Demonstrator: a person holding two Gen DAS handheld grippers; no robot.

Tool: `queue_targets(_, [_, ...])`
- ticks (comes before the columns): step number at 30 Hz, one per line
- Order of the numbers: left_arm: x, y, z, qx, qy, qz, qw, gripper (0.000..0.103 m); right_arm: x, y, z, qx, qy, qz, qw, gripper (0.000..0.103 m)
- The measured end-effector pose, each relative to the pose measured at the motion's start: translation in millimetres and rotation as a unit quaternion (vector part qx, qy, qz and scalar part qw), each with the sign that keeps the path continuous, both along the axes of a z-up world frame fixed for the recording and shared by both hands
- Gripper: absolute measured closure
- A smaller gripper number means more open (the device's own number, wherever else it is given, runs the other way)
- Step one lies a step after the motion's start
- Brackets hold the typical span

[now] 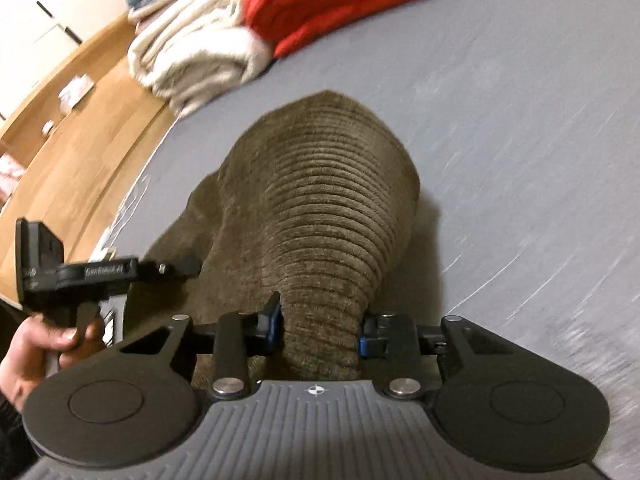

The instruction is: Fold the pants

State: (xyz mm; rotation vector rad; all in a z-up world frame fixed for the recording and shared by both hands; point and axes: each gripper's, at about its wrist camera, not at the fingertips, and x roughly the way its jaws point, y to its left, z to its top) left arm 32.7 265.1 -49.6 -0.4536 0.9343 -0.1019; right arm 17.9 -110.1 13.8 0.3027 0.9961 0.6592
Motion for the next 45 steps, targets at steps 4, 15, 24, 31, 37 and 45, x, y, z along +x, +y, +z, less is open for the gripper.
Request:
queue_targets(4, [14,-34,5,-0.009,-0.029,-0.028,0.9991,0.057,9,-32,13,-0.003,-0.038,-0.021,0.999,0.069])
queue_targets(15, [48,-119,25,-0.024,-0.123,-0.081,0.9888,0.057,23,-114,32,-0.029,-0.146,-0.075,0.986,0.069])
queue_targets(24, [51,-134,3,0.123,-0.079,-0.028,0.9889,0.040,65,-138,-15,-0.127,-0.067,-0.133,0.981,0.048])
queue_targets(31, [16,-152,31,0.124,-0.147,-0.092,0.9771,0.039,52,-127,-11,-0.153,-0.109,-0.071,0.980,0.047])
queue_targets(37, [14,-171,15,0.134,-0.137,-0.206,0.9596,0.043,44,-96,-41,-0.254,-0.100,-0.013,0.962,0.045])
queue_targets(45, [29,-160,-24,0.130,0.010,-0.237,0.9628,0.046,41,-112,-14,-0.202,-0.073,-0.055,0.975,0.047])
